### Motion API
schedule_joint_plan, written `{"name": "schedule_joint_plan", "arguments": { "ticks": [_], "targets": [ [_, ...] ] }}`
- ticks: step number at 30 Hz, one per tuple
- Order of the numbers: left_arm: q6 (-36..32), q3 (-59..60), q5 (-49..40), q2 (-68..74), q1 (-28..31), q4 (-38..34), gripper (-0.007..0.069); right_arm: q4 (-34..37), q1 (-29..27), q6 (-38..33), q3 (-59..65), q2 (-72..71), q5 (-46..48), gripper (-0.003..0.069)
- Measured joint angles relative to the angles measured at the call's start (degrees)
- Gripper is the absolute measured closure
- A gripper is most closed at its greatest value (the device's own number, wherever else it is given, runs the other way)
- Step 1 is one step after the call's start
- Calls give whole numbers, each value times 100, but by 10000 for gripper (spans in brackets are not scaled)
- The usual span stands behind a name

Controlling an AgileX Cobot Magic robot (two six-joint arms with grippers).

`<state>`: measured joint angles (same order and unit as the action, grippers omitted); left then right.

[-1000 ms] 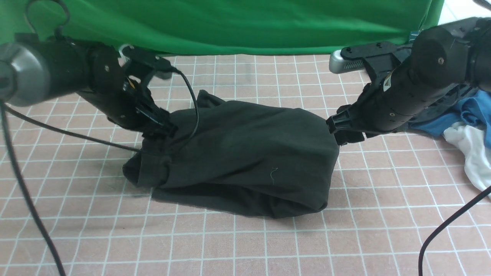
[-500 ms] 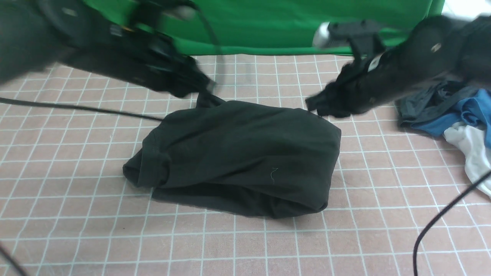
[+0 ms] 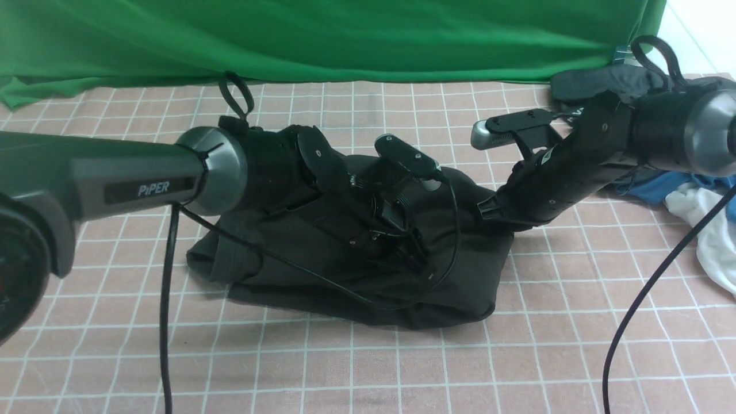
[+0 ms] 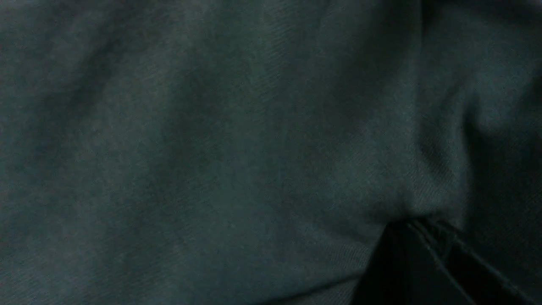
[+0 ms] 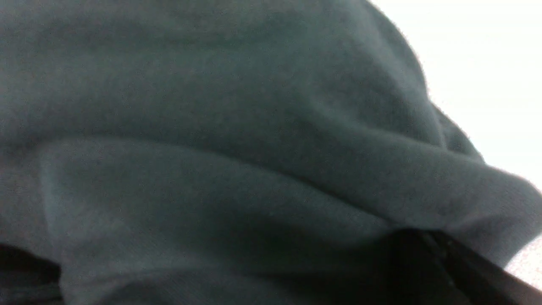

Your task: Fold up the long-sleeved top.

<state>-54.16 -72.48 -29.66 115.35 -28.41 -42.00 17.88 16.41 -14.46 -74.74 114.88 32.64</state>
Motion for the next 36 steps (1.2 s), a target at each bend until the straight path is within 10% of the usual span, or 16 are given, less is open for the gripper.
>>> {"name": "schedule_joint_plan", "arguments": {
  "ticks": [17,24,36],
  "targets": [
    [966,-147,-485,-1758,-67,1202,606,205,463,286,-12,-1366,1279,631],
    [1786,-147,-592,-2141,-67,2221,606,322,1334,280,823,-1320,324,631],
    [2040,158,-1080,-2959,-67,2666,606,377,1198,242,1104,-944,387,630]
  ]
}}
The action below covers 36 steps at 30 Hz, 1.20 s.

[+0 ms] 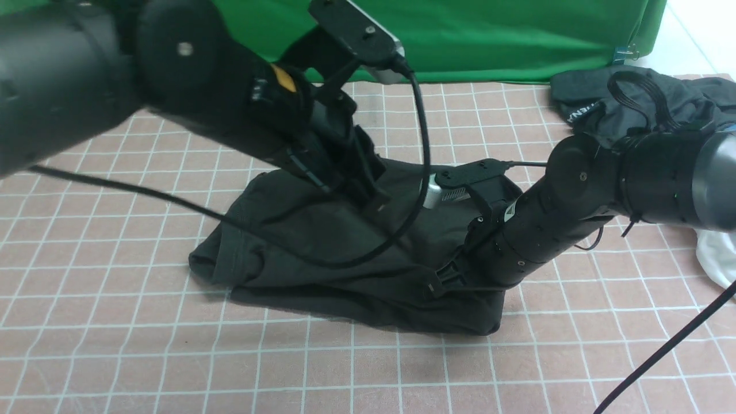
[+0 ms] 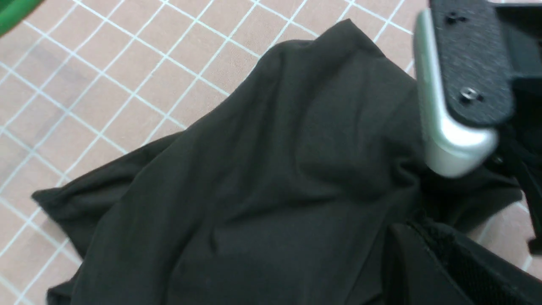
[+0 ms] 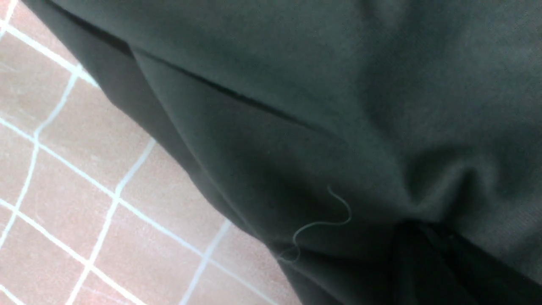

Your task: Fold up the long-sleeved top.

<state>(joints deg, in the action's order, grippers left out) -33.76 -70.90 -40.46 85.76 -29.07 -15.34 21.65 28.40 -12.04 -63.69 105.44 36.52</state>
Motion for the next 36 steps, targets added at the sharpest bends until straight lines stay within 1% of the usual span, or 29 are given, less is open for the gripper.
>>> {"name": "schedule_joint_plan", "arguments": {
  "ticks": [3,7,10,11,12,13,14,15,18,20,21,24,25,27,28,29,32,34,36],
  "targets": [
    [87,109,-94,-244,0,78,606,-36,-11,0,0,-50,96,630],
    [321,424,-136,-821,0,247,606,-203,-122,88,-9,-311,529,627],
    [559,858,-90,-1444,0,427,606,-322,-428,430,-47,-652,576,599],
    [625,1054,-8,-1682,0,465,606,-342,-573,592,-64,-735,507,573],
    [687,1321,134,-1977,0,484,606,-350,-761,829,-73,-804,415,529],
    [728,1619,266,-2287,0,484,606,-362,-945,986,-77,-810,322,465],
    [729,1726,318,-2340,0,477,606,-362,-973,1052,-77,-810,287,452],
    [819,2051,500,-2725,0,445,606,-356,-1161,1250,-77,-757,130,356],
    [987,2831,974,-3481,0,285,606,-206,-1398,1509,-77,-542,-417,147],
    [1000,3362,1274,-3956,0,211,606,-49,-1426,1555,-78,-365,-703,74],
    [1007,3608,1392,-4209,0,188,606,31,-1431,1555,-117,-253,-836,59],
    [1020,4142,1610,-4608,0,99,606,238,-1431,1509,-235,37,-911,77],
    [1026,4367,1694,-4853,0,16,606,322,-1431,1489,-351,256,-911,120],
    [1026,4598,1724,-5069,0,-44,606,356,-1431,1468,-475,465,-898,174],
    [1026,4675,1724,-5163,0,-66,606,366,-1431,1463,-520,568,-882,195],
    [1026,4675,1724,-5181,0,-65,606,366,-1431,1463,-530,568,-877,200],
    [1026,4762,1711,-5369,0,-104,606,386,-1431,1396,-672,807,-850,295],
    [1026,4780,1711,-5397,0,-110,606,400,-1431,1266,-717,857,-881,377],
    [1026,4780,1711,-5397,0,-110,606,414,-1431,1064,-748,888,-941,430]
  ]
}}
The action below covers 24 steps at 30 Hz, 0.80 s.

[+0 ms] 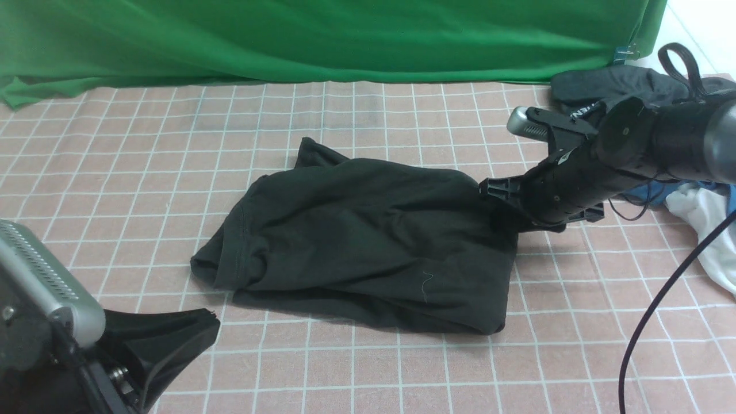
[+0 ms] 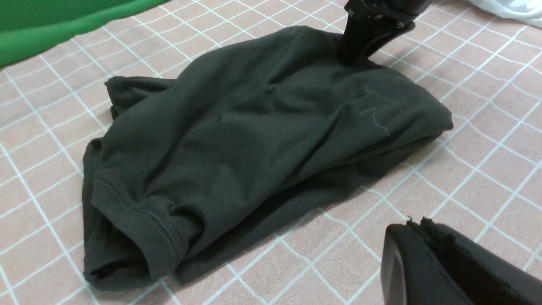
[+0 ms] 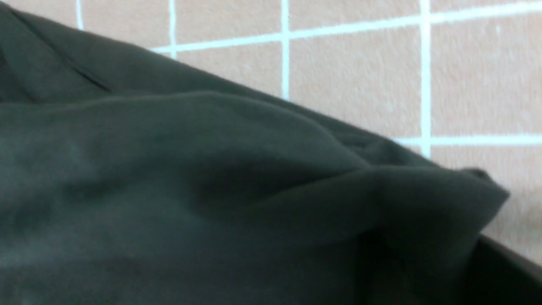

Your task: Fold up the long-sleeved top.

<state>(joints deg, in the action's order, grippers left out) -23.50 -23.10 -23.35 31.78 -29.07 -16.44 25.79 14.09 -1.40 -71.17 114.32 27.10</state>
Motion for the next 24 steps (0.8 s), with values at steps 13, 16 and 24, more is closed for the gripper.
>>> {"name": "schedule_joint_plan", "arguments": {
  "ticks": [13,16,24],
  "targets": [
    [0,0,479,0,0,-14,606,-8,0,-1956,-1135,600,-51,592],
    [0,0,662,0,0,19,606,-16,0,-2270,-1546,687,-39,592],
    [0,0,991,0,0,430,606,-59,-18,-2392,-1987,734,-72,305]
  ]
}}
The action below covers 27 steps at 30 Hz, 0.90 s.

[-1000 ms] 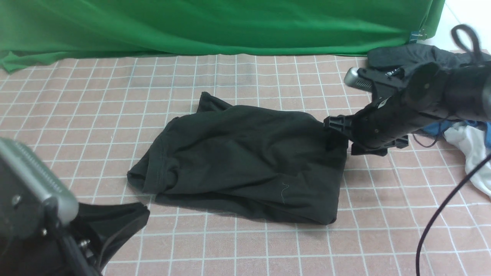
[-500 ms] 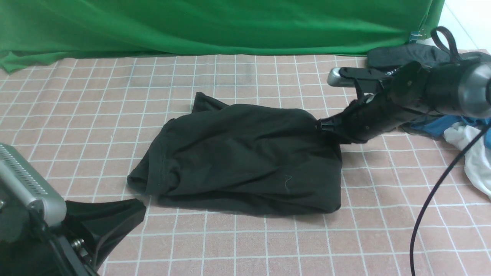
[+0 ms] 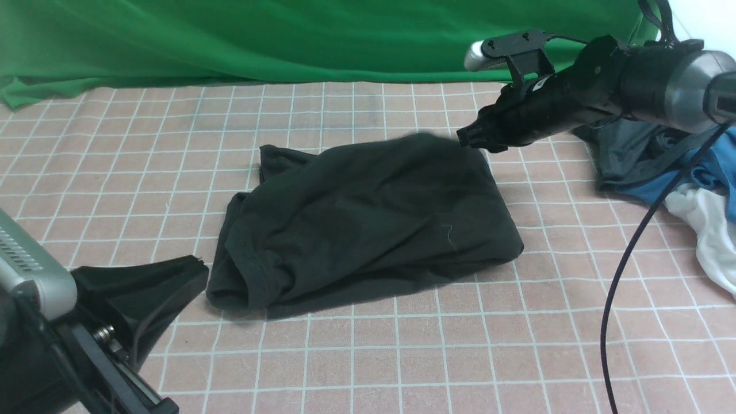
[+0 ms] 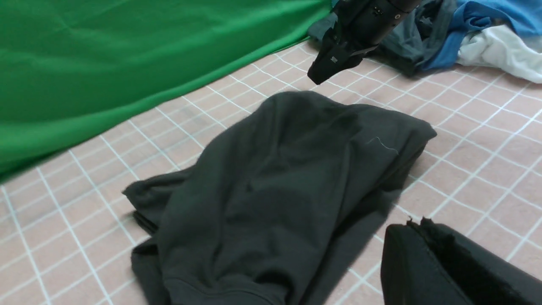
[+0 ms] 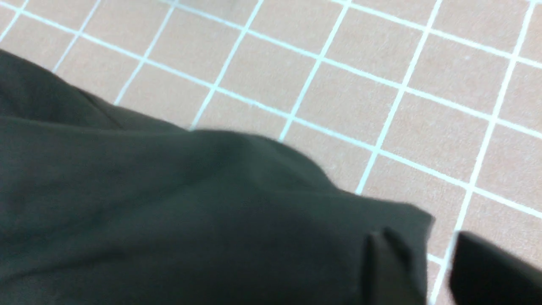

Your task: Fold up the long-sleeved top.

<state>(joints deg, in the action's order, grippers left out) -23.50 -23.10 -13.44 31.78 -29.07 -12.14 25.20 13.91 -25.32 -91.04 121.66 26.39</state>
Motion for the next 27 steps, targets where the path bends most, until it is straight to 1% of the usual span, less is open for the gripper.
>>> {"name": "schedule_joint_plan", "arguments": {
  "ticks": [2,5,6,8,9,10,12,13,14,16,19,20,22,25,26,27],
  "targets": [
    [0,0,6,0,0,94,606,-11,-12,0,-7,-56,115,200],
    [0,3,80,0,0,145,606,-135,-19,48,-7,-233,391,158],
    [0,3,147,0,0,139,606,-331,-29,188,-7,-387,593,167],
    [0,3,273,-19,0,1,606,-709,-36,475,-7,-727,1054,228],
    [0,3,283,-28,0,-17,606,-750,-36,505,-7,-768,1105,248],
    [0,14,342,-123,0,-162,606,-1085,-47,787,56,-1165,1544,337],
    [0,89,404,-338,0,-253,606,-1295,-58,965,295,-1659,1872,430],
    [0,107,401,-372,0,-266,606,-1328,-58,1006,377,-1782,1896,447],
    [0,277,434,-691,0,-298,606,-1410,-60,1116,734,-2235,2013,487],
    [0,560,546,-1163,0,-373,606,-1458,-65,1285,1384,-2951,2029,507],
    [0,864,890,-1697,0,-481,606,-1467,-59,1564,2198,-3804,1950,508],
    [0,1014,1108,-1994,0,-522,606,-1467,-59,1781,2810,-4350,1883,508],
    [0,1187,1301,-2351,0,-534,606,-1470,-59,2142,3558,-5133,1783,506],
    [0,1265,1378,-2551,0,-534,606,-1482,-59,2532,4550,-5953,1710,505],
    [0,1265,1378,-2559,0,-534,606,-1482,-59,2581,4550,-6006,1710,505],
    [0,1265,1404,-2568,0,-534,606,-1482,-59,2761,5038,-6473,1701,503]
  ]
}}
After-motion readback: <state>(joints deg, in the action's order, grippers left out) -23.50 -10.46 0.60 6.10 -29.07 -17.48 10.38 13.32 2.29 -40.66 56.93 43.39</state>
